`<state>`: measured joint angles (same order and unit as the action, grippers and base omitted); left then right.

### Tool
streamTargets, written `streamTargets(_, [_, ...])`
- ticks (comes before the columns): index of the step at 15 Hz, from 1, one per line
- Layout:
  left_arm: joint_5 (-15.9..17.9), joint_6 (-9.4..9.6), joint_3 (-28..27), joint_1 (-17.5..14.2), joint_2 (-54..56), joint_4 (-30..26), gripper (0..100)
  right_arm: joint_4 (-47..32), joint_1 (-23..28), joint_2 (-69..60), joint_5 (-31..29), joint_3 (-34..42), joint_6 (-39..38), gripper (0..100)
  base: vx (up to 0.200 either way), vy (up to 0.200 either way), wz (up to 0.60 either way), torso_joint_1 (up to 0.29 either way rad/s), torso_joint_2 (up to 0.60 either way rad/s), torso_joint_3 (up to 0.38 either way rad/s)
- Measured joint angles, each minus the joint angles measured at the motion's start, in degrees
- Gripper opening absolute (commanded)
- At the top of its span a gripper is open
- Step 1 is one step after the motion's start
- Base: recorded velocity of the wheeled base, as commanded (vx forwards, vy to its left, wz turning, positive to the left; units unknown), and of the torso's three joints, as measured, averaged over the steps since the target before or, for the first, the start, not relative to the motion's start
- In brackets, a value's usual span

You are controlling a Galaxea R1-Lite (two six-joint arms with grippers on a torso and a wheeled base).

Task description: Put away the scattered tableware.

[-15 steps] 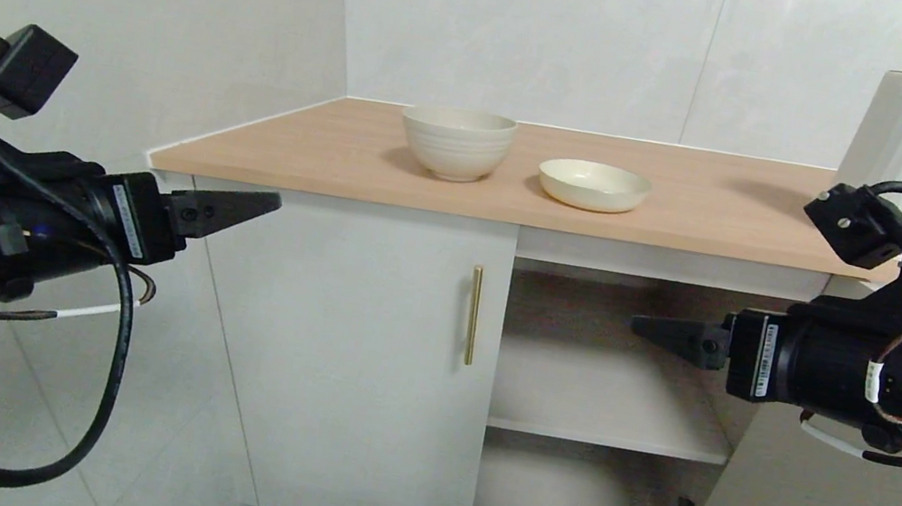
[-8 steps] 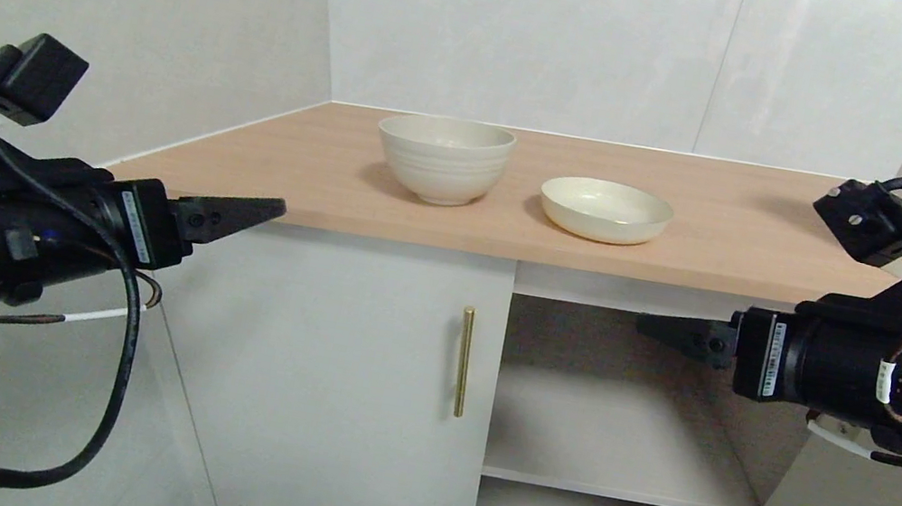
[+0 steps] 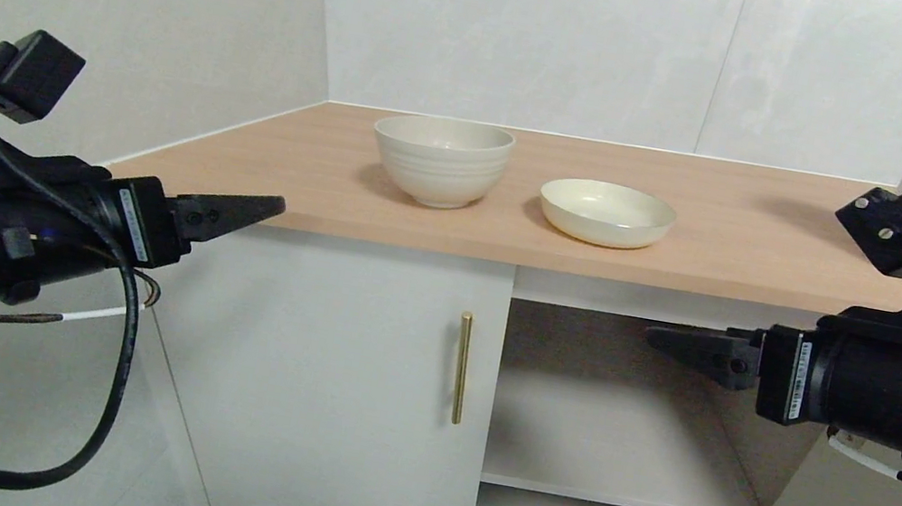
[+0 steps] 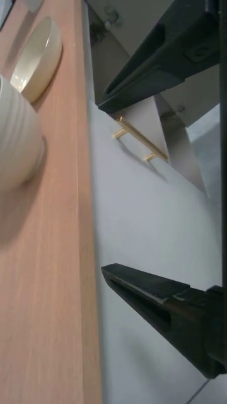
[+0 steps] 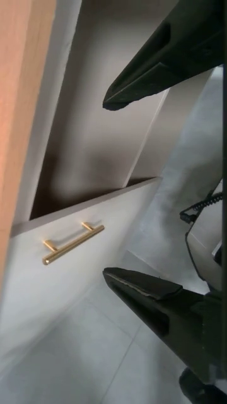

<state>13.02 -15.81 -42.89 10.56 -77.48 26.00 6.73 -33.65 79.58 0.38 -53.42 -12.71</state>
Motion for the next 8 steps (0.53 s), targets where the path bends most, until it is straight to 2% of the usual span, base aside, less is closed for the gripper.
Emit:
streamTargets(3, [0.0, 0.02, 0.0, 0.0, -0.2, 0.0, 100, 0.0, 0.0, -0.3, 0.8, 0.4, 0.1, 100, 0.000, 0.000, 0.00, 0.006, -0.03, -0.014])
streamTargets(6, [0.0, 0.02, -0.1, 0.0, -0.3, 0.1, 100, 0.2, 0.0, -0.4, 0.8, 0.8, 1.7, 100, 0.000, 0.000, 0.00, 0.061, -0.24, -0.242])
streamTargets(8, [0.0, 0.02, 0.0, 0.0, -0.3, -0.1, 100, 0.1, 0.0, -0.3, 0.8, 1.0, 1.7, 100, 0.000, 0.000, 0.00, 0.156, -0.42, -0.300])
